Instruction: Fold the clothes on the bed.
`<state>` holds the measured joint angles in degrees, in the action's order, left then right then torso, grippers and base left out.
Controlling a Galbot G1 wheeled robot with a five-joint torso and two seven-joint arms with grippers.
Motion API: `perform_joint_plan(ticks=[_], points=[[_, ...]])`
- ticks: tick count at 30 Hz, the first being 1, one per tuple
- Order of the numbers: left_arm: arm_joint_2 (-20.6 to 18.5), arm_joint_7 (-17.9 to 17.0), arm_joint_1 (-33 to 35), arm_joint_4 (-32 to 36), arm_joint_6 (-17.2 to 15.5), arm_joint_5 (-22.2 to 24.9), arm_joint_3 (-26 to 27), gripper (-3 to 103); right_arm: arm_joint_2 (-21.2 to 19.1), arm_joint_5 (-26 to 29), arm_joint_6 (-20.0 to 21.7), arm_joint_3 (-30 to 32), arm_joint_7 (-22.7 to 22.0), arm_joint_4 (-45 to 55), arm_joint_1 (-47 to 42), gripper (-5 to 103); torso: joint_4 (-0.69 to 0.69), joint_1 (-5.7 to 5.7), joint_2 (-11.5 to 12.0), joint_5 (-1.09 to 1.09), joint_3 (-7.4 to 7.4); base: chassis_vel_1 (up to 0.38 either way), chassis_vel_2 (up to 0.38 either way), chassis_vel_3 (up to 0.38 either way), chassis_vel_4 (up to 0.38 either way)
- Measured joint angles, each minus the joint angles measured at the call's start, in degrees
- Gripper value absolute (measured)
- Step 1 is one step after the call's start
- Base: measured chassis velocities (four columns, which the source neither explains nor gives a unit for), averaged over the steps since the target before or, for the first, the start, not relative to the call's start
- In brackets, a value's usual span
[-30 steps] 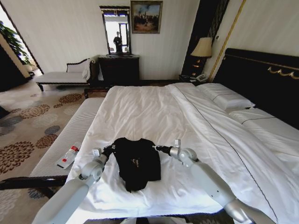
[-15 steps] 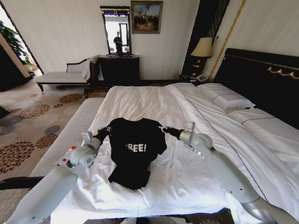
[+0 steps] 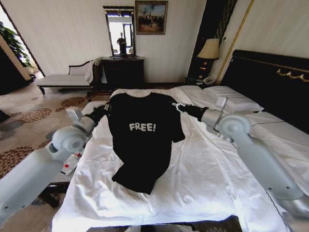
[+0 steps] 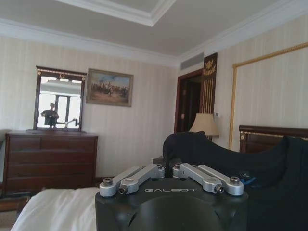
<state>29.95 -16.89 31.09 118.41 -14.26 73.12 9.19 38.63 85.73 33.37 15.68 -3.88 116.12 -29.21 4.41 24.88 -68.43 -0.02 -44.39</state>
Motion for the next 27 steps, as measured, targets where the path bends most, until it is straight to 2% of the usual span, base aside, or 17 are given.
perform_joint_plan(ticks=[1,3,6,8,12,13,16,18,21,22,27], points=[[-1.05,-0.3,-4.6,0.02,-0.25,2.59,-1.53,2,-2.16,2.11,-0.05,1.17,-0.46,0.69,1.35,1,0.0,0.0,0.0,-0.02,0.0,0.0,0.0,0.0,0.0],[-1.53,-0.34,-6.51,0.11,-0.35,3.61,-1.97,2,-3.09,3.16,-0.08,1.61,-0.65,0.94,2.0,1,0.01,0.0,0.0,-0.02,0.0,0.0,0.0,0.0,0.0],[-3.79,-0.35,-10.14,1.35,-0.62,6.99,-1.79,2,-6.81,6.89,-0.35,2.48,-1.26,1.94,5.1,1,0.02,0.0,0.0,-0.01,0.0,0.0,0.0,0.0,0.0],[-4.58,-0.35,-10.21,2.02,-0.83,8.11,-0.94,2,-7.56,7.73,-0.41,2.58,-1.38,2.26,5.98,1,0.03,0.0,-0.01,-0.01,0.01,0.0,0.0,0.0,0.0],[-9.59,-0.15,-7.68,6.2,-1.24,13.23,5.74,2,-10.2,10.96,-0.76,3.36,-1.68,3.38,8.47,1,-0.02,-0.01,-0.01,-0.03,0.01,0.0,0.0,0.0,0.0],[-9.59,-0.15,-7.68,6.2,-1.24,13.23,5.74,2,-10.2,10.96,-0.76,3.36,-1.68,3.38,8.47,1,-0.02,-0.01,-0.01,-0.03,0.01,0.0,0.0,0.0,0.0],[-13.09,0.08,-6.76,8.53,-1.04,15.49,8.38,2,-11.5,13.62,-1.0,4.88,-2.46,4.48,8.78,1,-0.02,-0.02,-0.01,-0.03,0.01,0.0,0.0,0.0,0.0],[-13.63,0.1,-6.73,8.89,-0.95,15.83,8.71,2,-11.83,14.19,-1.06,5.47,-2.6,4.88,8.64,1,-0.01,-0.02,-0.01,-0.03,0.01,0.0,0.0,0.0,0.0],[-15.33,0.1,-6.85,10.19,-0.7,17.19,9.74,2,-13.26,16.1,-1.25,8.34,-2.95,6.74,6.49,1,-0.01,-0.01,-0.01,-0.02,0.01,0.0,0.0,0.0,0.0],[-16.07,0.08,-6.9,11.09,-0.51,17.81,10.26,2,-14.48,17.27,-1.47,11.2,-2.96,8.2,3.68,1,0.0,-0.01,-0.01,0.0,0.01,0.0,0.0,0.0,0.0],[-17.31,-0.98,-1.98,15.57,-0.6,19.75,15.12,2,-16.29,18.79,-2.23,16.91,-3.75,12.63,-2.84,1,0.02,-0.02,-0.01,0.0,0.01,0.0,0.0,0.0,0.0]])
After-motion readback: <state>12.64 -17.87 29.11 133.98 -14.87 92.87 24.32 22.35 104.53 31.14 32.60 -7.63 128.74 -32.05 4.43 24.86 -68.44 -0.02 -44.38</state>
